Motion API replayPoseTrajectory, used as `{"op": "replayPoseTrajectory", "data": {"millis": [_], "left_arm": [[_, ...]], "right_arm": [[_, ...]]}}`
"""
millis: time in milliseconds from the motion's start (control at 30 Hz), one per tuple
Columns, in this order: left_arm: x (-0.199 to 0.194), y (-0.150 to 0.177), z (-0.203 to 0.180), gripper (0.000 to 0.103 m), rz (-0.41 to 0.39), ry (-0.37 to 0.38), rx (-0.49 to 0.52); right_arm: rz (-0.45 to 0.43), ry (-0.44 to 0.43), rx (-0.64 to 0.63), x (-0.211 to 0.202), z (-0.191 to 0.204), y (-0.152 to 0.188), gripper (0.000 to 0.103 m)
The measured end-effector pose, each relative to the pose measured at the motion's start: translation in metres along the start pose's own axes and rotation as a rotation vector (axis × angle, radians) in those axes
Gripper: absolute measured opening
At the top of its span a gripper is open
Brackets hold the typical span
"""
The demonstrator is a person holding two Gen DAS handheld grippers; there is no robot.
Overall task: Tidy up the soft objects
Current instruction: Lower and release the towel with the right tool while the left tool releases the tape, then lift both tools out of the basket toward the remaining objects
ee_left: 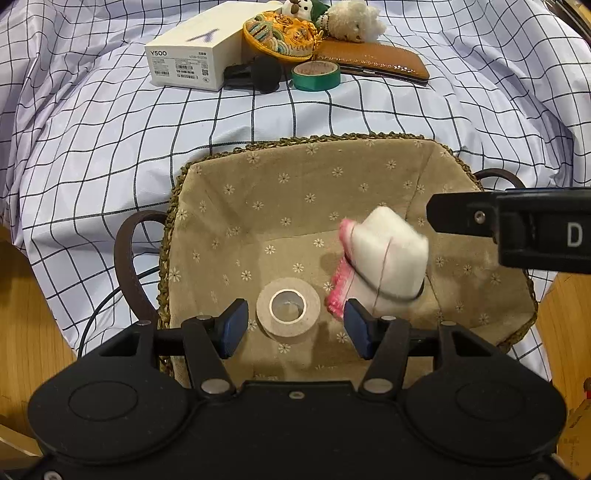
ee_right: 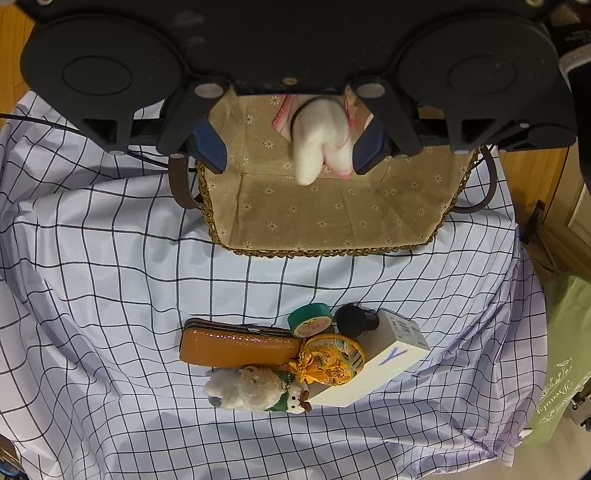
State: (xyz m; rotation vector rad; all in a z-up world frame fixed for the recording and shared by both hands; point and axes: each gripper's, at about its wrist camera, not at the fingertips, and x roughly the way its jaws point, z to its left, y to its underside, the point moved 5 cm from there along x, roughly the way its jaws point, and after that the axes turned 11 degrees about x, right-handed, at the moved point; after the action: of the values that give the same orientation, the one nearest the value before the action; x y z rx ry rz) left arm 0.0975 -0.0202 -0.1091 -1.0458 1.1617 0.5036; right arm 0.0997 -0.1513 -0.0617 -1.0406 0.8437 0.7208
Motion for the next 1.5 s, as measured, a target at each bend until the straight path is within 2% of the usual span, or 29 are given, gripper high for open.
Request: {"op": "replayPoseTrajectory", "data": {"millis": [933, 1500], "left_arm": [[-0.001, 0.000, 0.001, 0.055, 0.004, 0.012, -0.007], [-0.005, -0.017, 0.013, 0.056, -0.025, 0.005, -0.021]], "right_arm": [[-0.006, -0.006, 0.006, -0.001, 0.004, -0.002, 0.075], [-0.050, -0.004, 0.005, -0.002, 0.002, -0.018, 0.075]]}}
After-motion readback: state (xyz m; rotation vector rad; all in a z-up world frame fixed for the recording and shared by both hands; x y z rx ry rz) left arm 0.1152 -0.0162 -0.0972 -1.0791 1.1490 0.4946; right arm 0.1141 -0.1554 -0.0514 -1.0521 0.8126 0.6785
